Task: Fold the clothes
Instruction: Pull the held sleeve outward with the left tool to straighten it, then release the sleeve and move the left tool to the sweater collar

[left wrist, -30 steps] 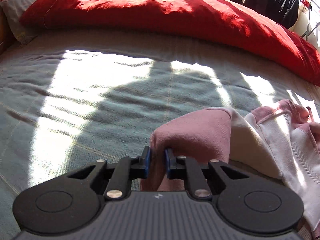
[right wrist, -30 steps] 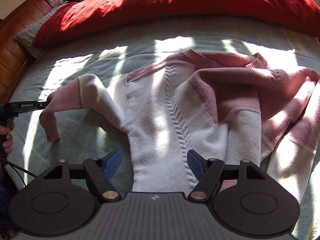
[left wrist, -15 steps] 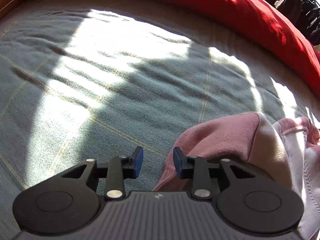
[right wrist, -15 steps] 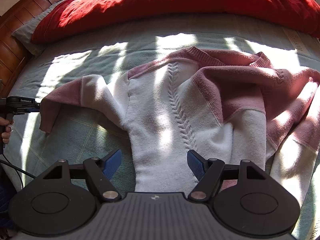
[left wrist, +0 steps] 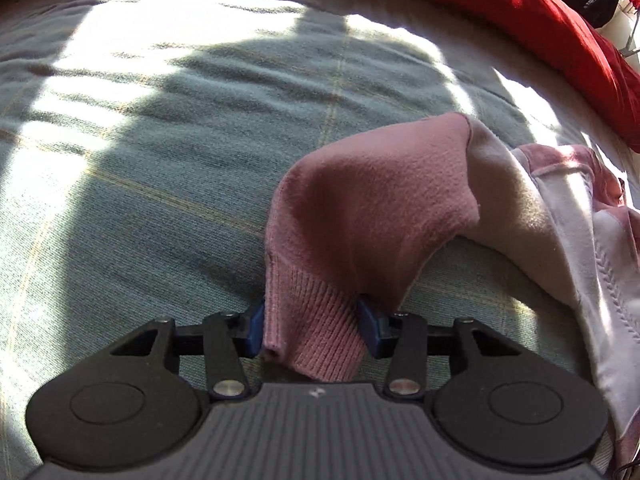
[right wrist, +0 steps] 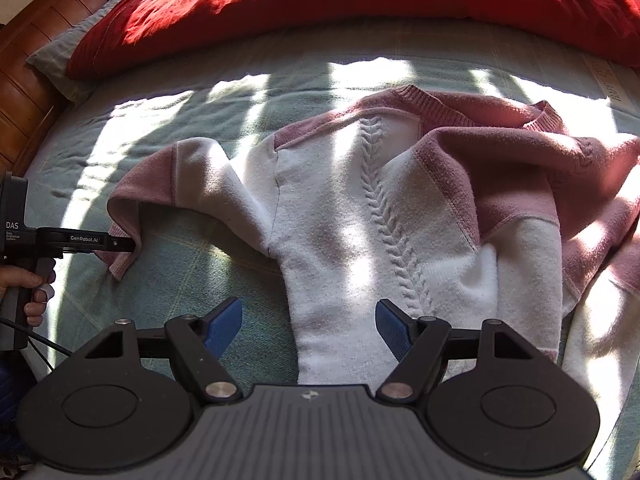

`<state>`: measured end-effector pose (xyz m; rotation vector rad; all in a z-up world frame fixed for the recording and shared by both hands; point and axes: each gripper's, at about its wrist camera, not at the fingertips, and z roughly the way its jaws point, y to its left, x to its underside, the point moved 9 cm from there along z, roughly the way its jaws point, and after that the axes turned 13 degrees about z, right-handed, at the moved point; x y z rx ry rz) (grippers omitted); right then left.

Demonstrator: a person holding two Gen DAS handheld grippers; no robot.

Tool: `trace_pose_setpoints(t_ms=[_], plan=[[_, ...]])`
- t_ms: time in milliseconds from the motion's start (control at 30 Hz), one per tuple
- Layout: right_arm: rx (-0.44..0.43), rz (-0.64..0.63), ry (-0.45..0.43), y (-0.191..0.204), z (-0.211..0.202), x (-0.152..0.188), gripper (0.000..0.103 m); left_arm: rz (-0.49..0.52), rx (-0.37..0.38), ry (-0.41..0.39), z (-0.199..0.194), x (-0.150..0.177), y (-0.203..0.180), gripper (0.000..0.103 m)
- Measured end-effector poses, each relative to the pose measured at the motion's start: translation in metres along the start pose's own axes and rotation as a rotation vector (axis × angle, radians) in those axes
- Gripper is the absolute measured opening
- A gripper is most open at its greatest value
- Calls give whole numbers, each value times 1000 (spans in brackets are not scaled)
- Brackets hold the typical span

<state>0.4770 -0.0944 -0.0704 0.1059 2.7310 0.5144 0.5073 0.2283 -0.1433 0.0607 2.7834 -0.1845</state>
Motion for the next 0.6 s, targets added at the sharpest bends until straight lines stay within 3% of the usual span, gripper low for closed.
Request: trace_pose_setpoints(t_ms=[33, 100, 200, 267, 400, 500, 600], plan=[[-1, 4, 1, 0, 1, 0, 78, 13, -10, 2, 1, -1, -2, 43], [-5, 7, 2, 1, 2, 0, 78, 56, -27, -2, 0, -1, -10, 25], [-5, -2, 2, 3, 2, 0, 78, 128, -60, -16, -7, -4, -17, 8], [-2, -10, 0, 3, 1, -1, 78, 107, -76, -27, -17, -9, -8, 8], [12, -6, -10, -5, -1, -5, 78, 57, -208, -54, -49, -17, 39, 7], [13, 6, -13, -9, -1, -7, 78, 52, -299, -37, -69, -18, 71, 7], [8, 8, -12, -10, 0, -8, 78, 30, -325, 13, -77, -13, 93, 9]])
